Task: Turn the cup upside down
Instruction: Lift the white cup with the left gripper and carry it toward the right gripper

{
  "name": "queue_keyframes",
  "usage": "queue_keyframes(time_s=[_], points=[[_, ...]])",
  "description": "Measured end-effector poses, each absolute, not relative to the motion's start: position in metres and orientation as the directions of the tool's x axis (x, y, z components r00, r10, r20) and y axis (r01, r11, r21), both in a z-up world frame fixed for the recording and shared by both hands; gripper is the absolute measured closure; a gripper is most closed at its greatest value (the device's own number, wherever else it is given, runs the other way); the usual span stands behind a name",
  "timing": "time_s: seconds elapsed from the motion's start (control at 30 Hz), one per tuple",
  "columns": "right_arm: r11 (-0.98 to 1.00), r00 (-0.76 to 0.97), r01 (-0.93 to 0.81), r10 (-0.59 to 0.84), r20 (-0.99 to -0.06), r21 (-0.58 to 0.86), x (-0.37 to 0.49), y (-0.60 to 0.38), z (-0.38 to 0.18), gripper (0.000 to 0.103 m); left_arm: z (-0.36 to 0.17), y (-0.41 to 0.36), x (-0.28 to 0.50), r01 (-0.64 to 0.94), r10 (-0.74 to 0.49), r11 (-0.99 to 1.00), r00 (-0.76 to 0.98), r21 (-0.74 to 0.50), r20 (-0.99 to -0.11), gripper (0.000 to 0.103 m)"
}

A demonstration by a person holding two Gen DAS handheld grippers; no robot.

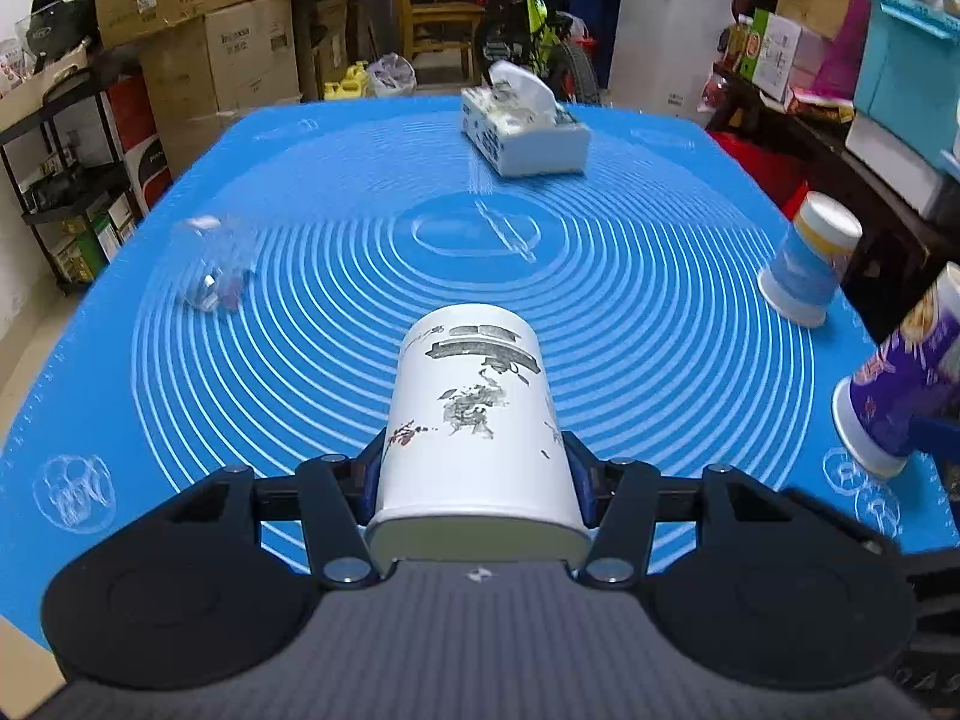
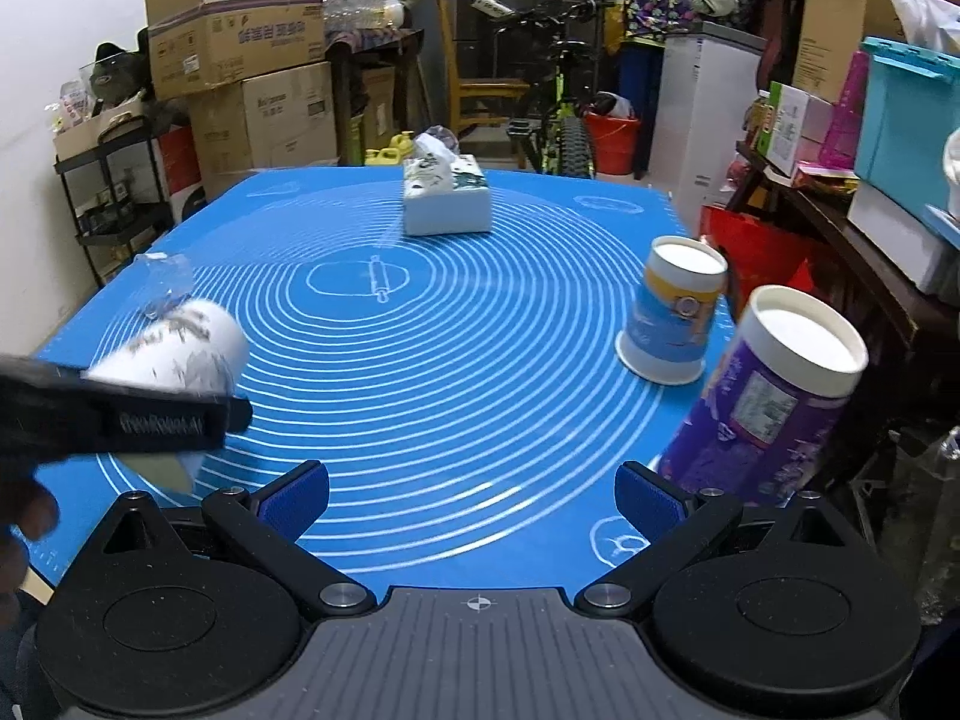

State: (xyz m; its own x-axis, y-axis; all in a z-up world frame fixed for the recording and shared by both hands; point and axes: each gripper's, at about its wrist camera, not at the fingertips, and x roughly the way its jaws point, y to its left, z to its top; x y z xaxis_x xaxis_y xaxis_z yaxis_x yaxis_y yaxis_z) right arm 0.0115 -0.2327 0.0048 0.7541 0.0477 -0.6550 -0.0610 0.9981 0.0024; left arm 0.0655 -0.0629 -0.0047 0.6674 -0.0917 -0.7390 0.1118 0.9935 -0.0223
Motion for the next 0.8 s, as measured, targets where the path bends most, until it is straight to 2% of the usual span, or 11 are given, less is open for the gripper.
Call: queue_keyframes(time_s=[0.47, 0.57, 0.63, 0.73, 0.8], points=[[1.0, 0.749, -0.027, 0.022, -0.662, 0.002, 0.006, -0.247, 0.001, 0.002, -0.033, -0.085, 0.069, 0.165, -0.123, 0.986, 0.626, -0.024, -0.77, 0.043], [1.0, 0.748, -0.027, 0.022, -0.664, 0.002, 0.007, -0.247, 0.001, 0.002, -0.036, -0.086, 0.069, 0.17, -0.122, 0.985, 0.618, -0.019, -0.777, 0.039], [1.0, 0.746, -0.028, 0.022, -0.666, 0.002, 0.007, -0.246, 0.0, 0.002, -0.036, -0.087, 0.07, 0.173, -0.12, 0.985, 0.608, -0.017, -0.784, 0.03], [1.0, 0.744, -0.029, 0.023, -0.667, 0.003, 0.007, -0.246, -0.001, 0.002, -0.036, -0.087, 0.068, 0.172, -0.111, 0.985, 0.617, -0.004, -0.779, 0.023], [1.0, 0.744, -0.029, 0.023, -0.668, 0.003, 0.008, -0.246, -0.001, 0.002, -0.035, -0.088, 0.068, 0.173, -0.106, 0.985, 0.618, 0.003, -0.779, 0.023]])
